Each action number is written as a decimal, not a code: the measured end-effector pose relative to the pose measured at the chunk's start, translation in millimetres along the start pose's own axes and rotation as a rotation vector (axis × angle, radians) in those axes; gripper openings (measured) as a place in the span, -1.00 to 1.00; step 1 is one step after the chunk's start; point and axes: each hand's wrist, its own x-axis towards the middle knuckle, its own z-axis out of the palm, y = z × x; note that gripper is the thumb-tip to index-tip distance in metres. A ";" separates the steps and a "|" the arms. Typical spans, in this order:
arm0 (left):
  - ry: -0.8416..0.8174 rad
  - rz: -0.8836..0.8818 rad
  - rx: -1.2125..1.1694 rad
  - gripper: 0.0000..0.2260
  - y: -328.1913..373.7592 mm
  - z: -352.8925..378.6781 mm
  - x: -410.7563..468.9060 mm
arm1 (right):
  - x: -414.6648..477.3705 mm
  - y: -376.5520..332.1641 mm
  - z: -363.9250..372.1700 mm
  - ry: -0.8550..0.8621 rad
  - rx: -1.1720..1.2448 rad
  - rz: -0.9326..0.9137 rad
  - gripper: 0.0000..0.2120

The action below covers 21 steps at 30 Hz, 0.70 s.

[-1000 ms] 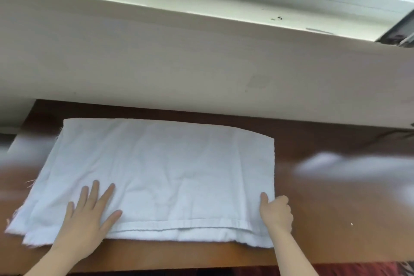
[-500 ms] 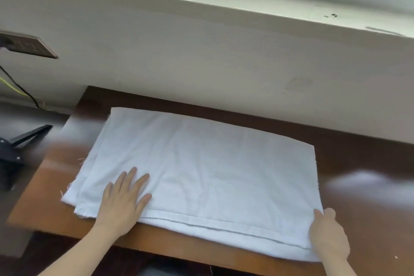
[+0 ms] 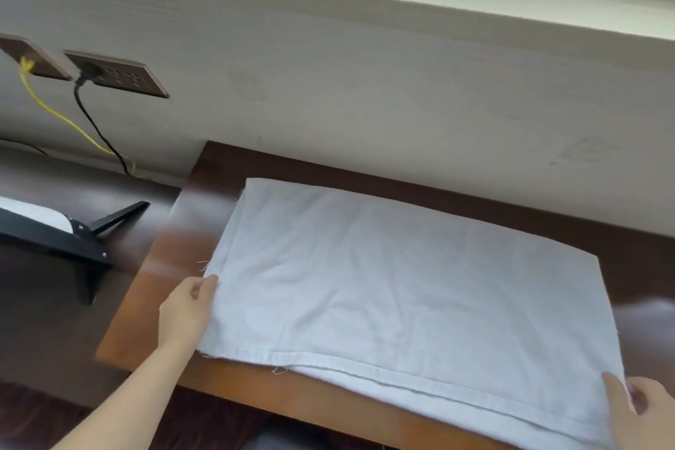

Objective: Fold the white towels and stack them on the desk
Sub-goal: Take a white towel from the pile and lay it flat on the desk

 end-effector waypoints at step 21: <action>0.015 0.206 0.277 -0.77 -5.9 -12.6 29.9 | -86.5 -38.8 -11.4 0.065 0.146 0.276 -0.60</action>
